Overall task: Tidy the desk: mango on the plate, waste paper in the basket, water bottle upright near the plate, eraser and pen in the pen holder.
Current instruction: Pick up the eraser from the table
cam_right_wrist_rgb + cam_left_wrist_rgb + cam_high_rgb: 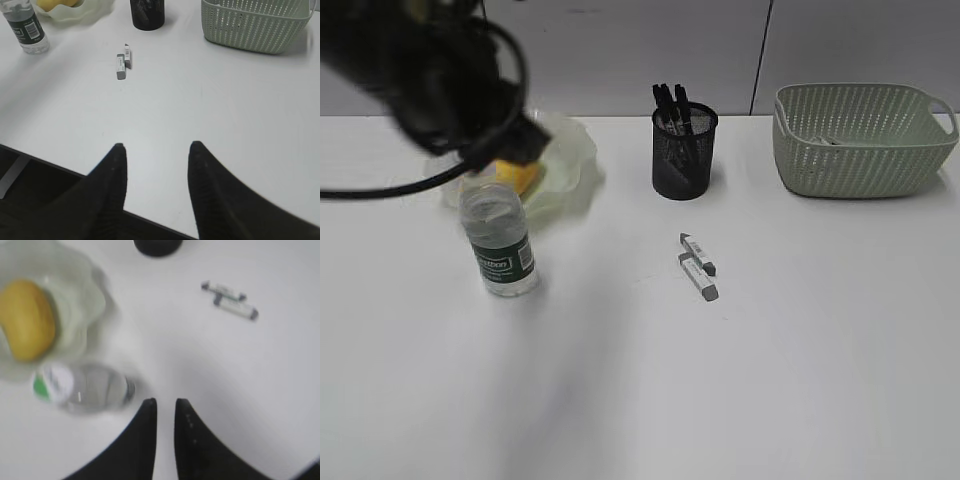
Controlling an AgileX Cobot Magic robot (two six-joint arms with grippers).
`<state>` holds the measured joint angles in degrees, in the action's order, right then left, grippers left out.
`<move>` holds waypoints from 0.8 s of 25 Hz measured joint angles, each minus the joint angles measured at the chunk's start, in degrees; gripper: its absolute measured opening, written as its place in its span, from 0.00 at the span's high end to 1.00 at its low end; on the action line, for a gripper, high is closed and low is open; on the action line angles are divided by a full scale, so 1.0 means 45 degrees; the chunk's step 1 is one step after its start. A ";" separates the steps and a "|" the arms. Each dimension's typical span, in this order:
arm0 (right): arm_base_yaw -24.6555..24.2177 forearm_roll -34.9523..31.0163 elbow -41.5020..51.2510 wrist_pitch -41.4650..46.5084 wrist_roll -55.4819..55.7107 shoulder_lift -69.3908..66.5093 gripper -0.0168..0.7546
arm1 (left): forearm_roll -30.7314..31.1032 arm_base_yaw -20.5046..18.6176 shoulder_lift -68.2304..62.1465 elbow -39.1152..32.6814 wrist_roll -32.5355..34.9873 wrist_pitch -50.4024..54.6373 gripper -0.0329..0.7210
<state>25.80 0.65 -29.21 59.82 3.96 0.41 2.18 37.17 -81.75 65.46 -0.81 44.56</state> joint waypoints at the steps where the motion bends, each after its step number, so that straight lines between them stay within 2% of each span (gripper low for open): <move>1: 0.0000 0.0000 0.0000 0.0000 0.0000 0.0000 0.55 | -0.0255 0.0000 0.1165 -0.0706 0.0014 0.0593 0.84; 3: 0.0000 0.0000 0.0000 0.0000 0.0000 0.0000 0.55 | -0.0485 0.0011 0.3357 -0.2310 0.0014 0.1467 0.82; 6: 0.0000 0.0044 0.0000 -0.0027 0.0000 0.0000 0.55 | -0.0485 0.0011 0.6883 -0.4171 -0.0462 0.2471 0.73; 8: 0.0000 0.0122 -0.0026 -0.0084 0.0000 -0.0316 0.55 | -0.0366 -0.0030 0.9591 -0.5050 -0.0898 0.3091 0.64; 11: 0.0000 0.0183 -0.0203 -0.0522 -0.0038 -0.1573 0.55 | 0.0277 -0.0054 1.2477 -0.6135 -0.1126 0.3487 0.57; 14: 0.0000 -0.0006 -0.0296 -0.2365 -0.0437 -0.3452 0.55 | 0.0649 -0.0054 1.4671 -0.7011 -0.1135 0.3554 0.56; 16: 0.0000 -0.0277 -0.0321 -0.4322 -0.0879 -0.4979 0.55 | 0.0614 -0.0054 1.5721 -0.7482 -0.1148 0.3622 0.56; 20: 0.0000 -0.0800 -0.1004 -0.6965 -0.1255 -0.9265 0.55 | 0.0586 -0.0054 1.7258 -0.7683 -0.1159 0.3610 0.55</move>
<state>25.80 -2.95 -33.73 28.48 -1.69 -41.28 4.82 36.92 -4.09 30.88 -6.03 60.80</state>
